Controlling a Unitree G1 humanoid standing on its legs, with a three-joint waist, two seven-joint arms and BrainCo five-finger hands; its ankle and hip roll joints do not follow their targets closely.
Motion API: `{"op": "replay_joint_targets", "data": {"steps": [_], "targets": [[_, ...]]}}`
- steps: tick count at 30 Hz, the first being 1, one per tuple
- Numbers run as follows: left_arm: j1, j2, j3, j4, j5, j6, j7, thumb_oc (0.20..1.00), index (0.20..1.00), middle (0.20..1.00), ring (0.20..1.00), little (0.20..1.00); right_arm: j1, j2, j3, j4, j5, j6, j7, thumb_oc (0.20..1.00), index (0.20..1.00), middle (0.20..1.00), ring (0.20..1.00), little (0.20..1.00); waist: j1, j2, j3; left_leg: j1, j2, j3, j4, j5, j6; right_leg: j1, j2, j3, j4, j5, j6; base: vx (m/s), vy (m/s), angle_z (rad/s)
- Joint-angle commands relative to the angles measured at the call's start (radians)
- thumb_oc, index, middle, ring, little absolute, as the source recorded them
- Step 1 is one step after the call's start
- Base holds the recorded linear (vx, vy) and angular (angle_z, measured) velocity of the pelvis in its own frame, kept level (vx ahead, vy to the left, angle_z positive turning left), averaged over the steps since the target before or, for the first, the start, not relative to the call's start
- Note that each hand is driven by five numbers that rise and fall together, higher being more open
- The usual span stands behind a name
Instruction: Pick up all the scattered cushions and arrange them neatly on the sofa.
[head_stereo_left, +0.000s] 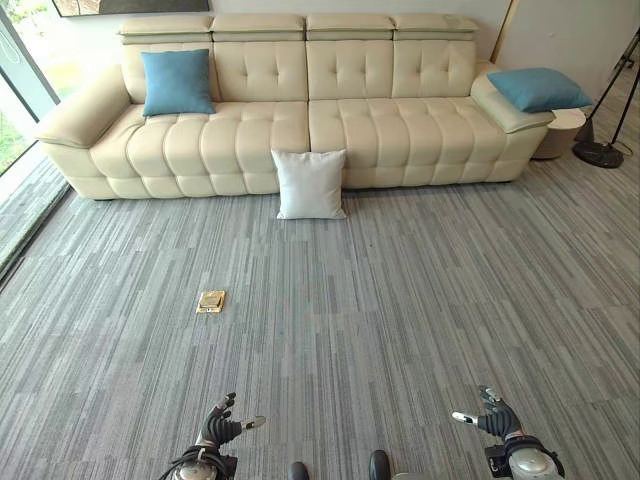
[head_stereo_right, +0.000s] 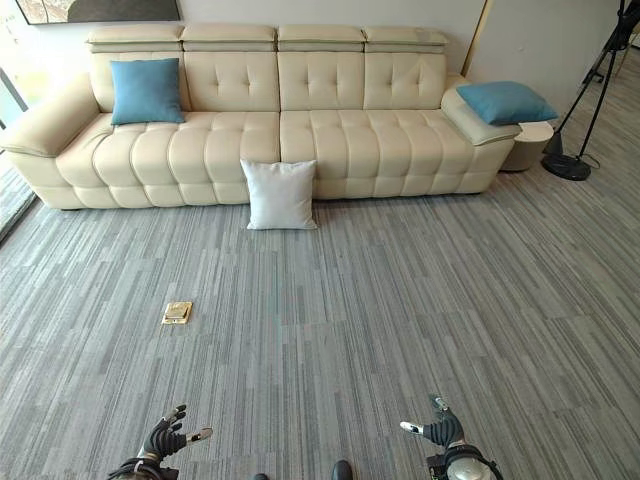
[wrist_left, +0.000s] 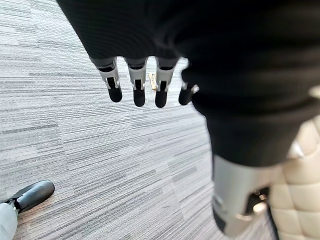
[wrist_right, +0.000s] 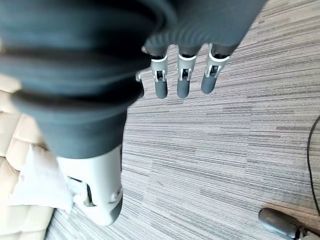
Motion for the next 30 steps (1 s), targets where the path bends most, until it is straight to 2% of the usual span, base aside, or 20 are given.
{"op": "replay_joint_targets", "data": {"steps": [1, 16, 23, 28, 29, 30], "targets": [[-0.054, 0.026, -0.004, 0.031, 0.027, -0.028, 0.0, 1.0, 1.0, 1.0, 1.0, 1.0, -0.065, -0.024, 0.031, 0.034, -0.001, -0.028, -0.032, 1.0, 1.0, 1.0, 1.0, 1.0, -0.001, -0.024, -0.008, 0.035, -0.028, -0.035, 0.001, -0.078, -0.032, 0.042, 0.006, -0.043, 0.001, -0.095, 0.063, 0.01, -0.003, 0.06], [-0.04, 0.034, 0.017, -0.016, -0.001, -0.023, 0.01, 1.0, 1.0, 1.0, 1.0, 1.0, -0.047, -0.038, -0.007, 0.002, 0.015, -0.024, -0.045, 1.0, 1.0, 1.0, 1.0, 1.0, 0.001, -0.03, 0.006, 0.0, -0.038, -0.032, 0.068, -0.114, -0.018, 0.035, -0.003, -0.04, 0.006, -0.095, 0.065, 0.02, 0.012, 0.01], [-0.052, 0.049, 0.025, -0.056, -0.024, -0.03, 0.023, 1.0, 1.0, 1.0, 1.0, 1.0, -0.08, -0.036, 0.004, -0.041, 0.017, -0.026, -0.054, 1.0, 1.0, 1.0, 1.0, 1.0, 0.014, -0.034, 0.029, -0.067, -0.059, -0.029, 0.125, -0.138, 0.005, -0.028, -0.031, -0.031, 0.076, -0.101, 0.081, 0.02, 0.112, -0.07], [-0.061, 0.068, 0.032, -0.081, -0.032, -0.033, 0.028, 1.0, 1.0, 1.0, 1.0, 1.0, -0.102, -0.027, 0.012, -0.042, 0.017, -0.022, -0.055, 1.0, 1.0, 1.0, 1.0, 1.0, 0.026, -0.03, 0.05, -0.087, -0.076, -0.039, 0.134, -0.153, 0.032, -0.102, -0.055, -0.028, 0.21, -0.117, 0.105, 0.03, 0.155, -0.05], [-0.063, 0.072, 0.035, -0.086, -0.037, -0.029, 0.027, 1.0, 1.0, 1.0, 1.0, 1.0, -0.107, -0.023, 0.016, -0.048, 0.019, -0.019, -0.051, 1.0, 1.0, 1.0, 1.0, 1.0, 0.024, -0.027, 0.065, -0.076, -0.081, -0.048, 0.133, -0.159, 0.045, -0.153, -0.07, -0.026, 0.326, -0.101, 0.114, 0.07, 0.191, -0.24], [-0.073, 0.075, 0.036, -0.077, -0.039, -0.029, 0.028, 1.0, 1.0, 1.0, 1.0, 1.0, -0.112, -0.021, 0.02, -0.048, 0.021, -0.021, -0.051, 1.0, 1.0, 1.0, 1.0, 1.0, 0.022, -0.024, 0.075, -0.071, -0.084, -0.053, 0.138, -0.165, 0.051, -0.176, -0.073, -0.026, 0.372, -0.094, 0.122, 0.12, 0.194, -0.26]]}}
